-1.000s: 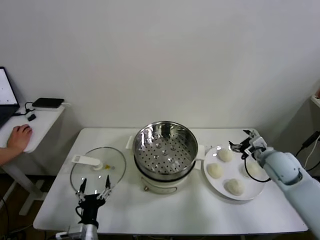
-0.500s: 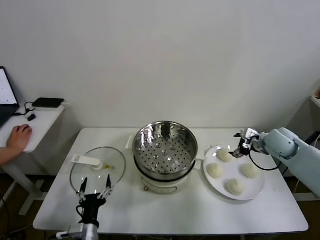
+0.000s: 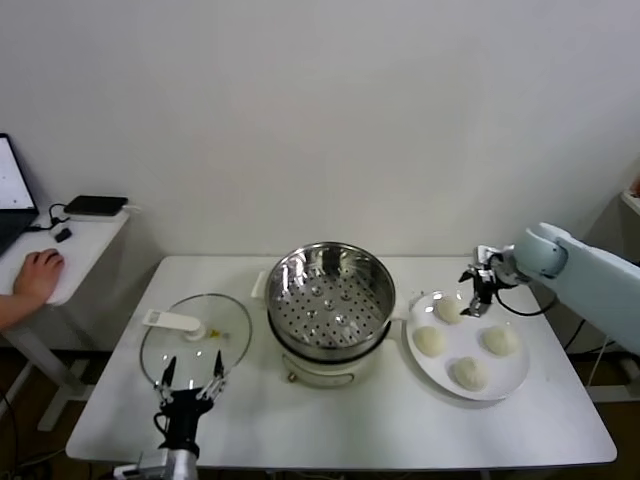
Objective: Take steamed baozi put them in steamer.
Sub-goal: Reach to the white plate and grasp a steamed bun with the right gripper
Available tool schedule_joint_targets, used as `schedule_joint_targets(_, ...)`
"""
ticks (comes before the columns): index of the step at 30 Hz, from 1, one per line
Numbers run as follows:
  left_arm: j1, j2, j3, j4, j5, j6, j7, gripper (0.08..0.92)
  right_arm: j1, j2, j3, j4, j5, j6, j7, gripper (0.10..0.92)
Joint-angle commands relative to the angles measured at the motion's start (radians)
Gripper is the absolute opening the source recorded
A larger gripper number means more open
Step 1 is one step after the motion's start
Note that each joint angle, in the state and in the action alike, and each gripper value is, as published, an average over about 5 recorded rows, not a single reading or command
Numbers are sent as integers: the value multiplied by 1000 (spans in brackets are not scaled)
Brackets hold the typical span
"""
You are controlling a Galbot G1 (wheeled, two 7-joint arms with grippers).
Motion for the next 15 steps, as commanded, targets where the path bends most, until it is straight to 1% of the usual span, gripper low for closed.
schedule_joint_targets(1, 1, -27, -3, 0, 0, -1, 0, 823, 126, 136, -168, -187, -4, 103, -91, 823)
schedule_joint_targets(7, 1, -20, -10, 7, -2, -6, 1, 823, 99, 188, -171, -272, -25, 147, -106, 823)
schedule_joint_targets(15, -6, -14, -13, 23, -4, -9, 1, 823, 41, 220, -135, -326, -74, 172, -101, 823)
